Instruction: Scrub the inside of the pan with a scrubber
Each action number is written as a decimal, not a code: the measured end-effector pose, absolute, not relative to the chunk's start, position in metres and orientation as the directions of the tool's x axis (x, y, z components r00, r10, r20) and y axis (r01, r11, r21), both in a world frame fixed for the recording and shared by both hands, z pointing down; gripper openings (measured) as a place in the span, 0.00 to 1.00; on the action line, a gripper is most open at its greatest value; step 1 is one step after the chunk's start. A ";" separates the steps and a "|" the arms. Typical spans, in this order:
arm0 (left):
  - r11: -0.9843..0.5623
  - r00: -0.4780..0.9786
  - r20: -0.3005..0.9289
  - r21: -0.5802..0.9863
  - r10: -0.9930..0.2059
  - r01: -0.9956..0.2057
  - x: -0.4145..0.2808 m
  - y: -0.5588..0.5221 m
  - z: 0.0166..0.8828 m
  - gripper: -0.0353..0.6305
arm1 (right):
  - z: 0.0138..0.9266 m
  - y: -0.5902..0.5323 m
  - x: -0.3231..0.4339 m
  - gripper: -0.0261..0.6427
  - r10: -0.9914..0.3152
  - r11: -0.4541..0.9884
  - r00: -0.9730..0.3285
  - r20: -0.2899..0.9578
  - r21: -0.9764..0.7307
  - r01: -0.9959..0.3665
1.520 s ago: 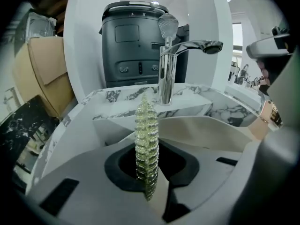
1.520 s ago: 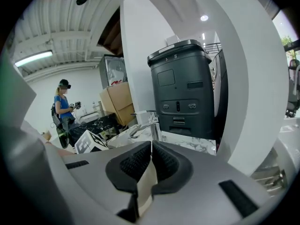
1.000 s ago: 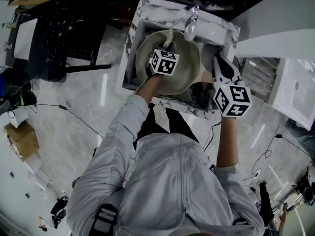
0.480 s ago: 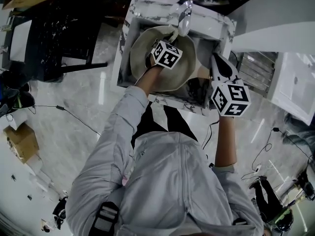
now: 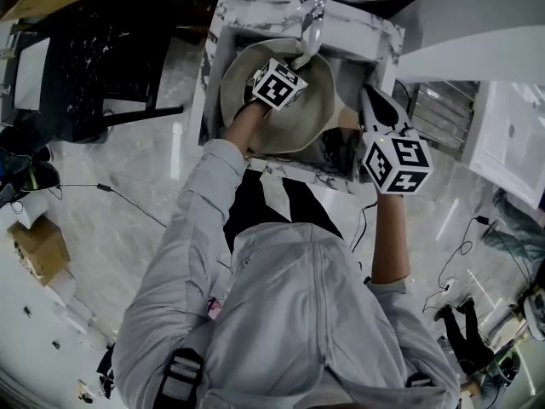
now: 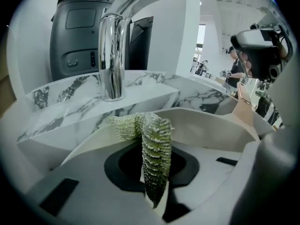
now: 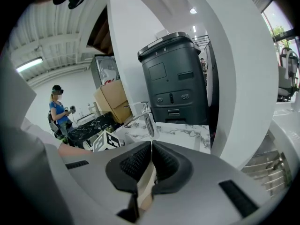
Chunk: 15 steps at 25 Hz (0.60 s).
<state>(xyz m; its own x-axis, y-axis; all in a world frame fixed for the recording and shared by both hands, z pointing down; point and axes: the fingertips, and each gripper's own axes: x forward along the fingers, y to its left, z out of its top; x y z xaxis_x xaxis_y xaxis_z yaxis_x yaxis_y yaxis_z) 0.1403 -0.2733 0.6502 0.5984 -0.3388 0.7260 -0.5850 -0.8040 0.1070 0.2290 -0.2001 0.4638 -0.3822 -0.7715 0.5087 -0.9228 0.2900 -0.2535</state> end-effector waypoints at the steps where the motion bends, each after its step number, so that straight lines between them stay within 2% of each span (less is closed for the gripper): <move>1: -0.812 0.609 0.722 0.115 -0.327 -0.572 0.143 -0.271 0.650 0.16 | 0.463 -0.201 0.228 0.09 -0.772 0.293 -0.385 0.506 -0.254 -0.922; 15: -0.912 0.718 0.685 0.206 -0.124 -0.354 0.182 -0.225 0.631 0.16 | 0.454 -0.193 0.235 0.09 -0.780 0.275 -0.363 0.510 -0.241 -0.931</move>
<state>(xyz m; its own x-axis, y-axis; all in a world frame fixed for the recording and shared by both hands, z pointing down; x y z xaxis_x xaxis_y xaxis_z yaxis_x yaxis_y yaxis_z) 0.1817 -0.2245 0.6307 0.7178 -0.1235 0.6852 -0.3540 -0.9122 0.2064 0.2352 -0.1934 0.4539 -0.3626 -0.7798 0.5104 -0.9308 0.2753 -0.2405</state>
